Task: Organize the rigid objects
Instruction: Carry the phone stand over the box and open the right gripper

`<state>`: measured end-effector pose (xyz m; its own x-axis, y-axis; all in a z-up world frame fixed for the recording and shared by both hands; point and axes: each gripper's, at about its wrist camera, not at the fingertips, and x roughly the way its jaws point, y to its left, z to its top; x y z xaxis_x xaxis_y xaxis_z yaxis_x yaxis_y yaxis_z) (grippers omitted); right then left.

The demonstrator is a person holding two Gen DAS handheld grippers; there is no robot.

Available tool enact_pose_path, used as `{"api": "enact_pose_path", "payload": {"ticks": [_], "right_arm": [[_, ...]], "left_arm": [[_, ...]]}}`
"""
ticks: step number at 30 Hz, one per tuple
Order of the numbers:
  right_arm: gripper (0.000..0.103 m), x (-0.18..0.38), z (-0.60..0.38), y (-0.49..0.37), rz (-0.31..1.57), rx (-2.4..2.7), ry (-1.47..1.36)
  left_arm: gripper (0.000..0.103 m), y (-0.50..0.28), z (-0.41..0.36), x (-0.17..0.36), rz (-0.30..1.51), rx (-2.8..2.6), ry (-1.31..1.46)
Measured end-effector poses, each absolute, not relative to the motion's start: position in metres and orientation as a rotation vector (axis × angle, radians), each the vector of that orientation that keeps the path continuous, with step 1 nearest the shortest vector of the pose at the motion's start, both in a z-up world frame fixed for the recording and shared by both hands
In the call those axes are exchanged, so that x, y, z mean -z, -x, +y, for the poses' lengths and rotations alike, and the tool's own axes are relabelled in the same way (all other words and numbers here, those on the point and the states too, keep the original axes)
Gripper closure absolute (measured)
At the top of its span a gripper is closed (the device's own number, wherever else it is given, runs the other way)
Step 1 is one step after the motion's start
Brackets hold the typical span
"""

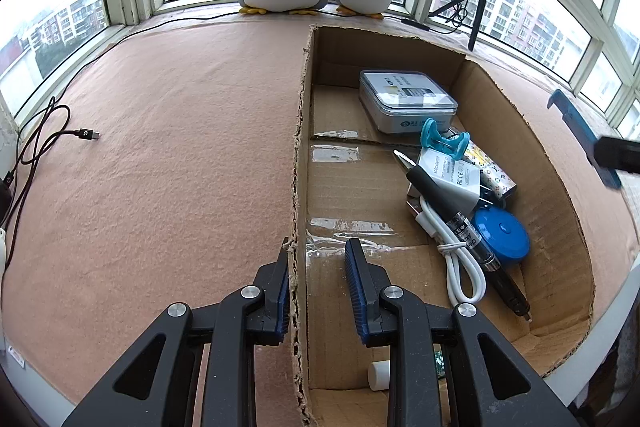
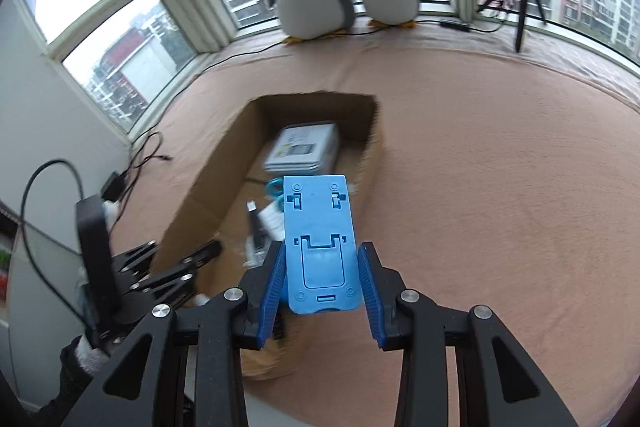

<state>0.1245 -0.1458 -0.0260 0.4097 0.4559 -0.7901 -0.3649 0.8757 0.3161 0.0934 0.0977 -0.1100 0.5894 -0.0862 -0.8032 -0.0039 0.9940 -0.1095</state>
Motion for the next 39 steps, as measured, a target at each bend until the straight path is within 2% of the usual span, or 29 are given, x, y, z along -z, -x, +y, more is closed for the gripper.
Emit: {"api": "enact_pose_path", "payload": {"ticks": [12,39], "right_arm": [[0.070,0.030,-0.108,-0.094,1.024,-0.570,-0.064],[0.070,0.048,-0.098,-0.095,1.053,-0.580,-0.068]], "left_arm": [[0.077,-0.093,0.097,0.110,0.940,0.039,0.098],[0.077,-0.093,0.097,0.110,0.940,0.039,0.096]]}}
